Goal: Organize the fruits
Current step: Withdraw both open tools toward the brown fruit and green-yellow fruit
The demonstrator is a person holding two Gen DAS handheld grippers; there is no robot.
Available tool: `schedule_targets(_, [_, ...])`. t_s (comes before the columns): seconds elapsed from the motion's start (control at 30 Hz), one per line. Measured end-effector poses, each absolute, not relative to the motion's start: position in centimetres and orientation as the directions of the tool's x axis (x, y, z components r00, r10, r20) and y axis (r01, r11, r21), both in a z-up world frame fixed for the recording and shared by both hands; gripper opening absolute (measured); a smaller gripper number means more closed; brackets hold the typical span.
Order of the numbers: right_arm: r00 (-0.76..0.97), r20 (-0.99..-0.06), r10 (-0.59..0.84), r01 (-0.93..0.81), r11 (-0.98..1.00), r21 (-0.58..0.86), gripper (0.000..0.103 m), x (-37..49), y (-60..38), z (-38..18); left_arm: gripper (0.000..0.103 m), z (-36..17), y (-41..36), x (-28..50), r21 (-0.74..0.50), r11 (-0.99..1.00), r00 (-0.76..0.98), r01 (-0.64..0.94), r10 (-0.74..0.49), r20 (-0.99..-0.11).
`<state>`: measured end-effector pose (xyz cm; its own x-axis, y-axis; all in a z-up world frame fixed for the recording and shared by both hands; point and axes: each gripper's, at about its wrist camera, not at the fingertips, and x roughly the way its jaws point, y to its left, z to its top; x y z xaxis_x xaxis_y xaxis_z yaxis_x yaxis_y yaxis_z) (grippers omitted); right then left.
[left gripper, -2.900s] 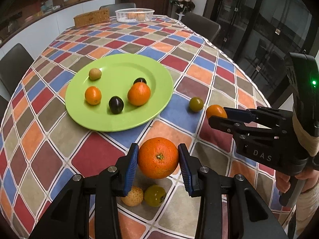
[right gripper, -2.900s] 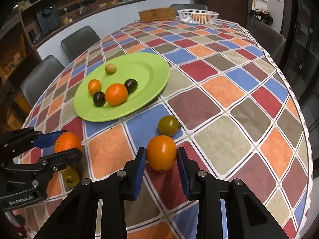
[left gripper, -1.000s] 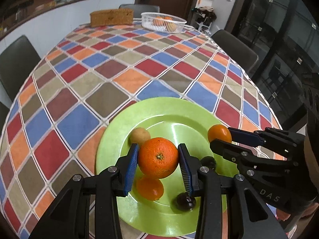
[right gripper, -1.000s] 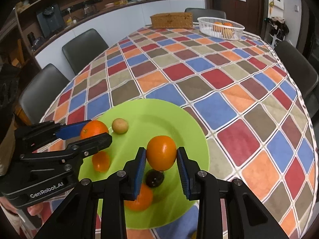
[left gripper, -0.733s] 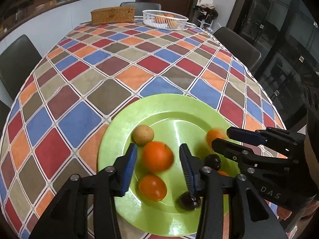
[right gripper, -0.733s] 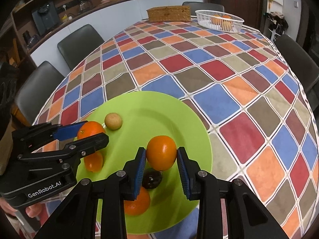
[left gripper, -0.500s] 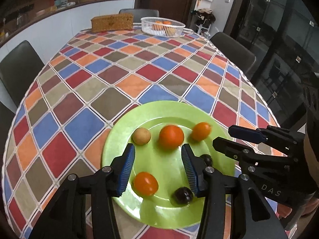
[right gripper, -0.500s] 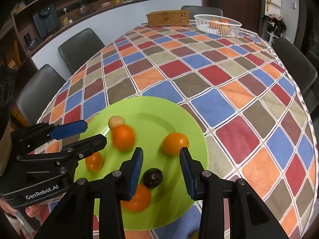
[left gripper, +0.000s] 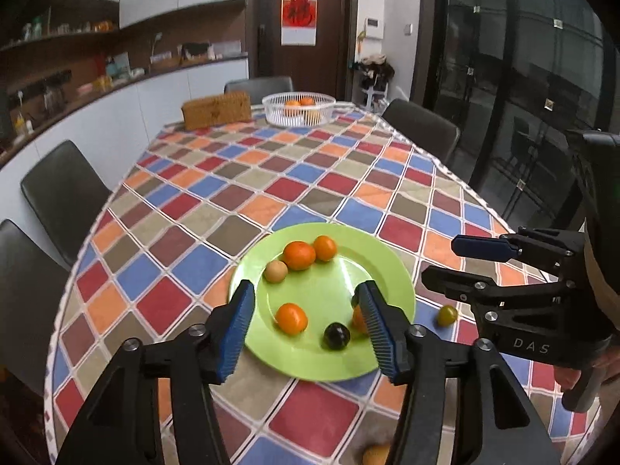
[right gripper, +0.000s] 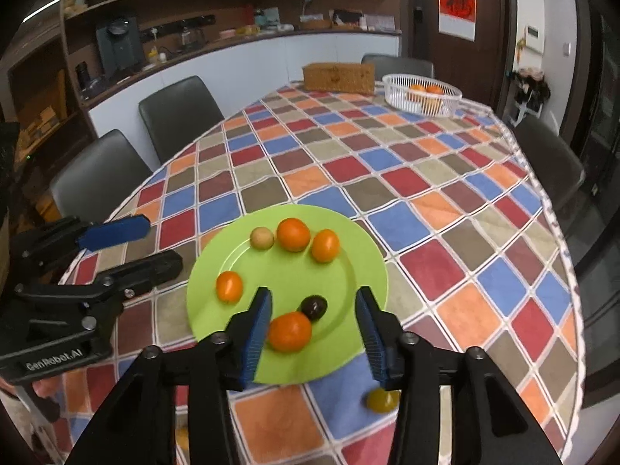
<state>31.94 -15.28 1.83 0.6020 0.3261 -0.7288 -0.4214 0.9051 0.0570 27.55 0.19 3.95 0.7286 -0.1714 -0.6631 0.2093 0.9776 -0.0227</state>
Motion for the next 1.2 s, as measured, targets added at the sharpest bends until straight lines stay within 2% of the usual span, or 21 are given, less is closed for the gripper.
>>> schedule_targets(0.1, [0.621,-0.716,0.319,-0.428,0.903,0.032,0.048,29.8,-15.3,2.6,0.061,4.7,0.5,25.4,-0.015,0.978,0.747,0.21,-0.17,-0.643])
schedule_targets(0.23, [0.652,-0.684,0.326,-0.434,0.901,0.016,0.057,26.8,-15.3,3.6,0.066,5.3,0.3,22.7,0.011,0.975,0.766,0.224,-0.169,-0.62])
schedule_targets(0.33, [0.672,-0.661,0.333,-0.447,0.895,-0.004,0.058,24.8,-15.1,4.2,0.069,5.3,0.3,20.9,0.021,0.974,0.775,0.227,-0.168,-0.609])
schedule_targets(0.43, [0.691,-0.642,0.332,-0.453,0.891,-0.026,0.059,22.8,-15.0,4.6,0.07,4.9,0.4,19.1,0.03,0.971,0.779,0.237,-0.172,-0.603])
schedule_targets(0.57, [0.713,-0.623,0.321,-0.453,0.889,-0.06,0.067,20.7,-14.8,4.5,0.071,3.7,0.3,16.6,0.082,0.962,0.784,0.262,-0.163,-0.599])
schedule_targets(1.13, [0.59,-0.749,0.301,-0.548,0.83,-0.098,0.067,16.6,-12.9,-1.9,0.07,-2.0,0.1,13.7,0.08,0.91,0.712,0.407,-0.261,-0.652])
schedule_targets(1.2, [0.571,-0.765,0.298,-0.561,0.822,-0.099,0.067,16.4,-12.6,-2.6,0.066,-2.5,0.2,13.8,0.076,0.902,0.699,0.425,-0.274,-0.66])
